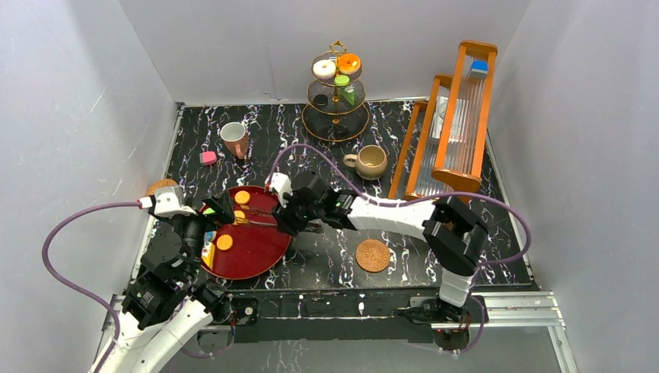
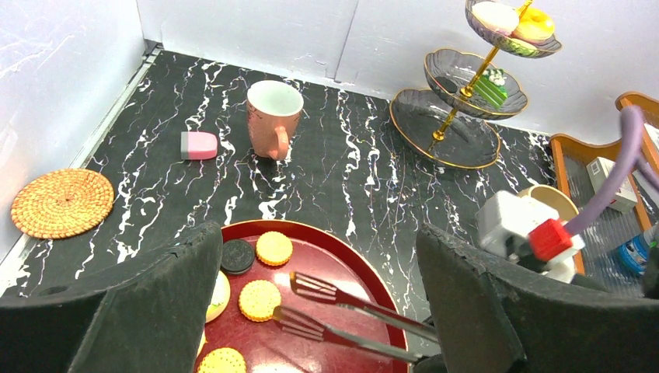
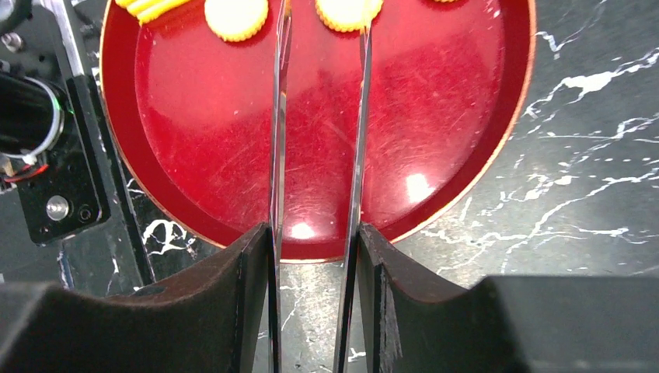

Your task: Serve the afternoon tea

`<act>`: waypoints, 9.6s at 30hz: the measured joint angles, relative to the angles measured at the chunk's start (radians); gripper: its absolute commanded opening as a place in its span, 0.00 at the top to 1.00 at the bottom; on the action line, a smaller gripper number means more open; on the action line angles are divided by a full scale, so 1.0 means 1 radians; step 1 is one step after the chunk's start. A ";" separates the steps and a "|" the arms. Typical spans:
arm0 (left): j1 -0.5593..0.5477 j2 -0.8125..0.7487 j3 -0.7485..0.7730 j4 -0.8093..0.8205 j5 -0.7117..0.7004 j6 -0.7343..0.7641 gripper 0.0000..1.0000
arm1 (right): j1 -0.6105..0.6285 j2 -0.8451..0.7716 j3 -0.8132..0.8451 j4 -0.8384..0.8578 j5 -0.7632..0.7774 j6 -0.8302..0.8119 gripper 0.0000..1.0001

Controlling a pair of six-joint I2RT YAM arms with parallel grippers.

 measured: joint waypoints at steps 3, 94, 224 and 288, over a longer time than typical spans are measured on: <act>0.000 0.000 0.000 0.000 -0.002 0.000 0.08 | 0.013 0.034 0.002 -0.002 -0.002 -0.002 0.48; 0.000 -0.017 0.000 -0.021 -0.020 -0.003 0.08 | -0.099 -0.031 0.162 -0.177 0.127 -0.041 0.58; 0.000 -0.003 0.000 -0.021 -0.006 -0.001 0.08 | -0.049 0.042 0.145 -0.186 0.129 0.132 0.50; 0.000 0.009 0.000 -0.021 -0.001 -0.001 0.08 | -0.001 0.201 0.308 -0.201 0.154 0.103 0.54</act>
